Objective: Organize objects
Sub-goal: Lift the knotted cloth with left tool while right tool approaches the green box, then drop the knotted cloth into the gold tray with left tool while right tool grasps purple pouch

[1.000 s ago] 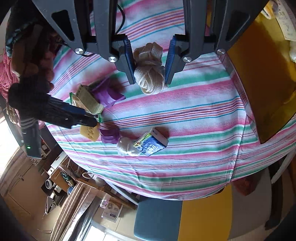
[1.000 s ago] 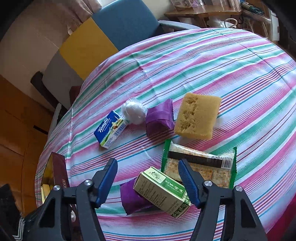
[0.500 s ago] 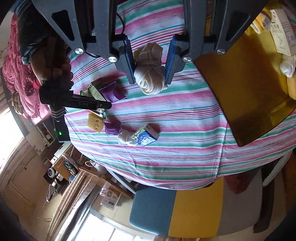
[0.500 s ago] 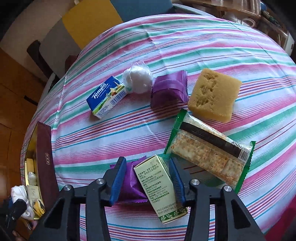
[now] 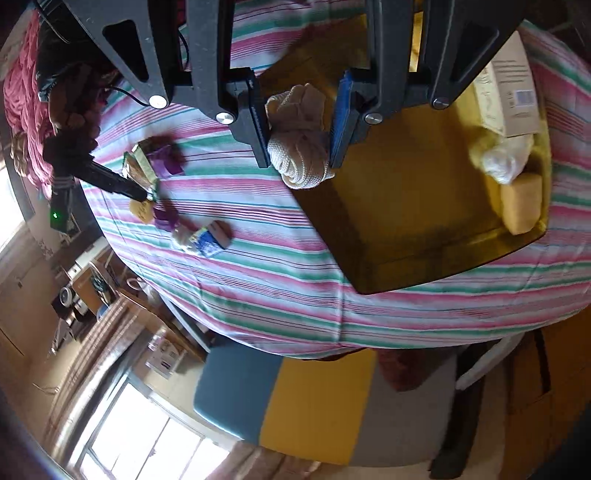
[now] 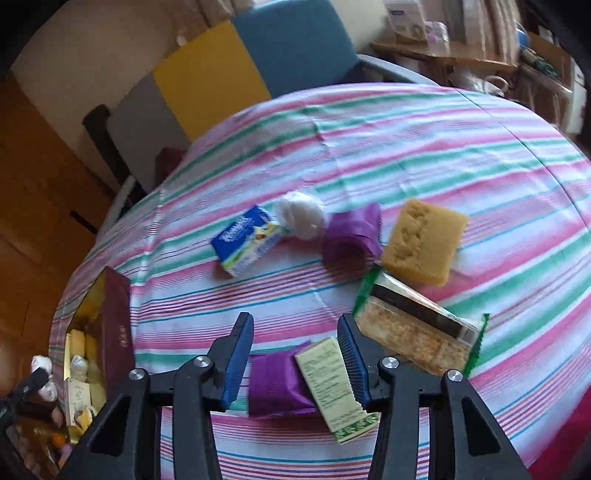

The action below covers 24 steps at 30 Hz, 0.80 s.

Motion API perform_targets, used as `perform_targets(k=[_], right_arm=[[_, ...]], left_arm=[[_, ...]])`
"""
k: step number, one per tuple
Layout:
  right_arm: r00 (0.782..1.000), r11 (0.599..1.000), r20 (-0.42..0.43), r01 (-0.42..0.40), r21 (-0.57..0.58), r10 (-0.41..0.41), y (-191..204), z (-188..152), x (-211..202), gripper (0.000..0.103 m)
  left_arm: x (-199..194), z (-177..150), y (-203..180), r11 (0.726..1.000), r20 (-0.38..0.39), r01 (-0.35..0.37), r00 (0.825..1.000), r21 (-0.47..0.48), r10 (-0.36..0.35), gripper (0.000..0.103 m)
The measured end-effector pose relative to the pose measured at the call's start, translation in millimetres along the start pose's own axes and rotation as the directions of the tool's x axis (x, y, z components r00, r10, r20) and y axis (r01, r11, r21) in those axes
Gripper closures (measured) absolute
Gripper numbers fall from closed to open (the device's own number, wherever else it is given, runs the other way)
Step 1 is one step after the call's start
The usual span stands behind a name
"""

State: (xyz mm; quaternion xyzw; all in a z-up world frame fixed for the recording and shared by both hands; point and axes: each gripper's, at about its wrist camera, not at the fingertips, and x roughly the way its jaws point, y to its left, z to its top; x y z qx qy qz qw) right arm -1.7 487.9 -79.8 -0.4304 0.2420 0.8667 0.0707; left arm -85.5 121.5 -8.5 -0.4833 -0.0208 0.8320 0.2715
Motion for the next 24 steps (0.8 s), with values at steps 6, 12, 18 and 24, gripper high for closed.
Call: perform_targets(k=[6, 12, 18, 24], right_arm=[[0.986, 0.987, -0.137, 0.077, -0.143, -0.097, 26.5, -16.2, 29.7, 0.061], [0.954, 0.955, -0.211, 0.156, -0.251, -0.212, 31.4, -29.4, 49.1, 0.062], [0.953, 0.945, -0.207, 0.16, -0.284, -0.223, 31.3, -31.2, 50.1, 0.062], [0.955, 0.942, -0.194, 0.164, -0.291, -0.226, 30.8, -29.3, 46.9, 0.062]], left_arm=[[-11.2, -6.6, 30.9, 0.997, 0.016, -0.037, 0.999, -0.06, 0.038, 0.072], [-17.4, -6.5, 53.6, 0.992, 0.026, -0.067, 0.997, -0.103, 0.07, 0.072], [-16.1, 4.0, 79.9, 0.987, 0.026, -0.08, 0.996, -0.137, 0.084, 0.072], [-9.5, 32.4, 114.3, 0.978, 0.031, -0.105, 0.993, -0.179, 0.112, 0.072]])
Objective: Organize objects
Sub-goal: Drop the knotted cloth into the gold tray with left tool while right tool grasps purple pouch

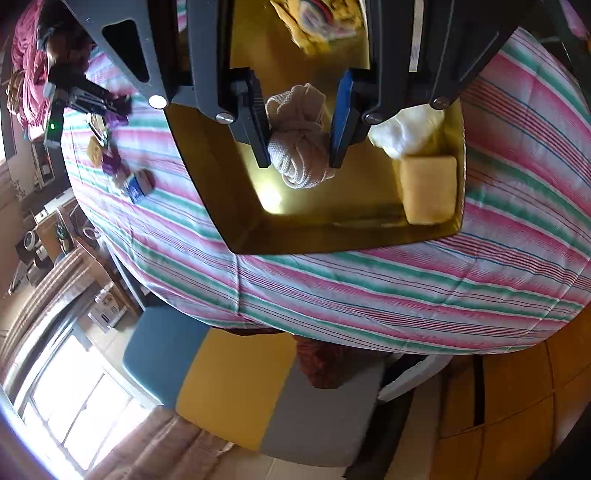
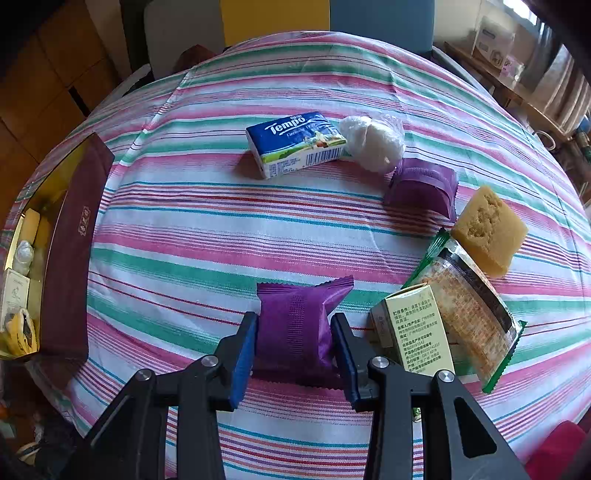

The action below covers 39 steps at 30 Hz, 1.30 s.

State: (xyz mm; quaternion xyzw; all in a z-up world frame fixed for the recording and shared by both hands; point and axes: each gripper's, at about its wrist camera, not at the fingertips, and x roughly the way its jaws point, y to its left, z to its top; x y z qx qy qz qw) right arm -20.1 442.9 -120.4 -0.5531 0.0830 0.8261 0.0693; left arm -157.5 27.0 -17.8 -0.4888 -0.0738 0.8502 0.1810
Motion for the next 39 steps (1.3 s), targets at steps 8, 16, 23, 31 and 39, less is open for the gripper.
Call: perform_targets(k=[8, 16, 23, 31, 39], right_arm=[[1.0, 1.0, 0.005, -0.005, -0.006, 0.005, 3.4, 3.0, 1.1, 0.062], [1.0, 1.0, 0.005, -0.013, -0.02, 0.013, 7.4, 5.1, 4.3, 0.062], [1.0, 0.999, 0.005, -0.016, -0.032, 0.016, 7.6, 6.1, 6.1, 0.062], [1.0, 0.999, 0.008, -0.011, -0.037, 0.011, 7.8, 6.2, 6.1, 0.062], [1.0, 0.998, 0.015, 0.003, -0.056, -0.002, 10.6, 5.0, 6.0, 0.063]], left_arm=[[58.8, 28.2, 22.0, 0.995, -0.079, -0.094, 0.993, -0.017, 0.093, 0.072], [100.7, 35.7, 37.5, 0.983, -0.132, -0.181, 0.975, -0.017, 0.177, 0.068], [87.9, 36.1, 33.3, 0.98, -0.091, -0.201, 0.975, 0.006, 0.201, 0.061], [23.0, 3.6, 9.5, 0.97, 0.068, -0.239, 0.97, 0.056, 0.235, 0.061], [-19.4, -51.8, -16.0, 0.966, 0.138, -0.233, 0.966, 0.111, 0.217, 0.06]])
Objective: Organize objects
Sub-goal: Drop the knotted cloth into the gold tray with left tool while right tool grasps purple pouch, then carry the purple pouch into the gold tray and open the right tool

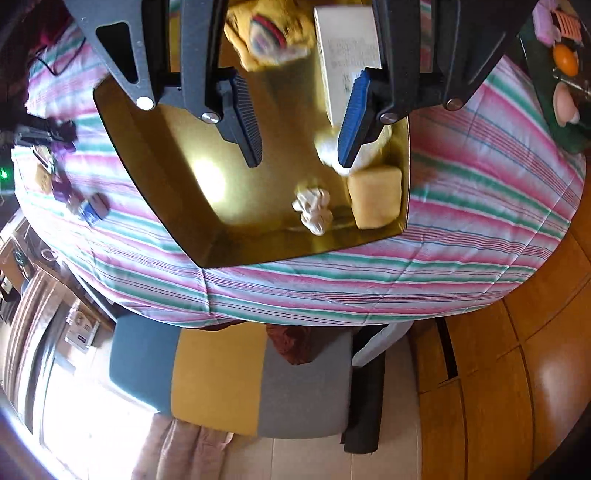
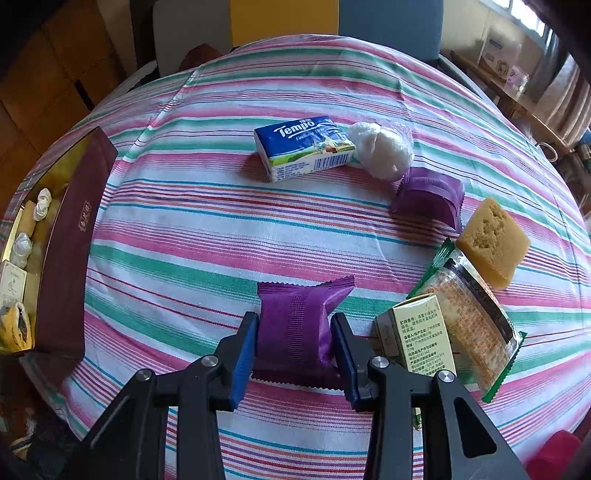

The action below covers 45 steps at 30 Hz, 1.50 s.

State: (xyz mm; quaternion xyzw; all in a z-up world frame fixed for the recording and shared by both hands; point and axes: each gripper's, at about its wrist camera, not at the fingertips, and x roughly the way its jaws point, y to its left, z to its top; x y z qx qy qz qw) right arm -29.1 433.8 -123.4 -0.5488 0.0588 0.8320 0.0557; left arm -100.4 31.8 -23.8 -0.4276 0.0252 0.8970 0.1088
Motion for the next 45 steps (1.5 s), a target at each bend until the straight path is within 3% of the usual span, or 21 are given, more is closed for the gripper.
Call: perform_targets(k=[17, 26, 30, 35, 40, 45], right_arm=[[1.0, 1.0, 0.013, 0.022, -0.004, -0.022, 4.2, -1.7, -1.4, 0.064], [0.995, 0.999, 0.089, -0.039, 0.026, 0.036, 15.8, 6.5, -32.7, 0.064], [0.987, 0.997, 0.141, -0.07, -0.04, 0.075, 47.1, 18.3, -58.2, 0.064], [0.968, 0.976, 0.175, -0.153, -0.154, 0.18, 106.9, 36.9, -85.0, 0.064], [0.946, 0.925, 0.126, -0.257, -0.279, 0.3, 186.1, 51.5, -86.6, 0.064], [0.939, 0.874, 0.029, -0.308, -0.375, 0.344, 271.9, 61.0, -60.6, 0.064]], left_arm=[[-25.2, -24.0, 0.3, 0.999, 0.031, 0.043, 0.999, -0.001, -0.043, 0.06], [-27.4, -25.1, 7.9, 0.998, 0.032, 0.052, 0.998, -0.017, -0.052, 0.06], [-27.1, -26.6, 11.9, 0.998, 0.032, 0.059, 0.998, -0.028, -0.058, 0.06], [-30.4, -29.2, 26.2, 0.996, 0.039, 0.054, 0.998, -0.066, -0.051, 0.06], [-40.8, -31.7, 52.8, 0.992, 0.057, 0.029, 0.998, -0.125, -0.022, 0.06], [-43.1, -39.1, 83.6, 0.981, 0.047, -0.008, 0.999, -0.192, 0.018, 0.06]])
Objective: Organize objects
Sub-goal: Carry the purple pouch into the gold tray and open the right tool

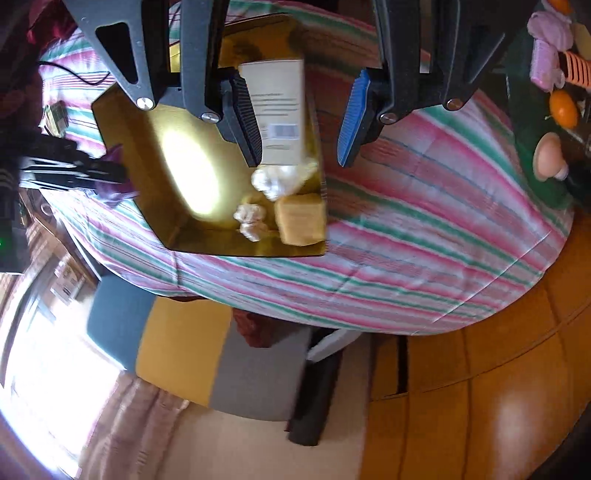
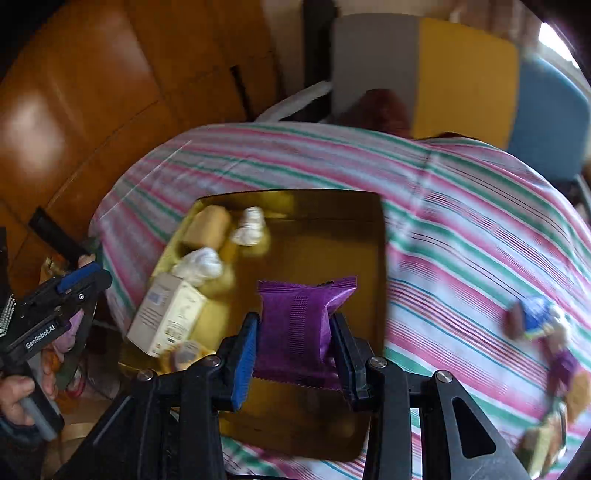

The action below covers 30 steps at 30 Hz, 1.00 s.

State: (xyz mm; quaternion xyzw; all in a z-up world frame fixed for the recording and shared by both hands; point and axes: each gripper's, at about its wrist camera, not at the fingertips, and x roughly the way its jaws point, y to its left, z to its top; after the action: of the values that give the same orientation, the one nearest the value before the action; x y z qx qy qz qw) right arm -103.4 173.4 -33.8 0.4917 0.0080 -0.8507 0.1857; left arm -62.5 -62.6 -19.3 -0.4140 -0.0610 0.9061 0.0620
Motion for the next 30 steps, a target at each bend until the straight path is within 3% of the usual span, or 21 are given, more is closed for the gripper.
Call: perform_targets(k=[7, 15, 21, 26, 30], right_arm=[[0.993, 0.999, -0.116, 0.013, -0.032, -0.016, 39.0, 32.2, 79.7, 0.064], [0.983, 0.998, -0.174, 0.058, -0.005, -0.058, 42.5, 55.7, 134.3, 0.064], [0.988, 0.999, -0.156, 0.019, 0.042, -0.012, 39.6, 63.1, 140.7, 0.06], [0.992, 0.996, -0.12, -0.015, 0.089, 0.026, 33.5, 60.5, 131.2, 0.039], [0.996, 0.993, -0.081, -0.026, 0.117, 0.036, 23.9, 55.2, 110.2, 0.034]], left_arm=[[7.4, -7.4, 29.3, 0.998, -0.024, -0.019, 1.0, -0.068, 0.018, 0.06], [18.6, -13.0, 44.2, 0.994, -0.054, -0.011, 0.999, -0.11, 0.005, 0.06], [22.9, -14.5, 47.3, 0.992, -0.066, -0.012, 0.998, -0.122, 0.004, 0.06], [21.0, -14.3, 43.4, 0.994, -0.064, -0.013, 0.998, -0.113, 0.006, 0.06], [15.7, -12.8, 37.5, 0.995, -0.051, -0.01, 0.999, -0.097, 0.005, 0.06]])
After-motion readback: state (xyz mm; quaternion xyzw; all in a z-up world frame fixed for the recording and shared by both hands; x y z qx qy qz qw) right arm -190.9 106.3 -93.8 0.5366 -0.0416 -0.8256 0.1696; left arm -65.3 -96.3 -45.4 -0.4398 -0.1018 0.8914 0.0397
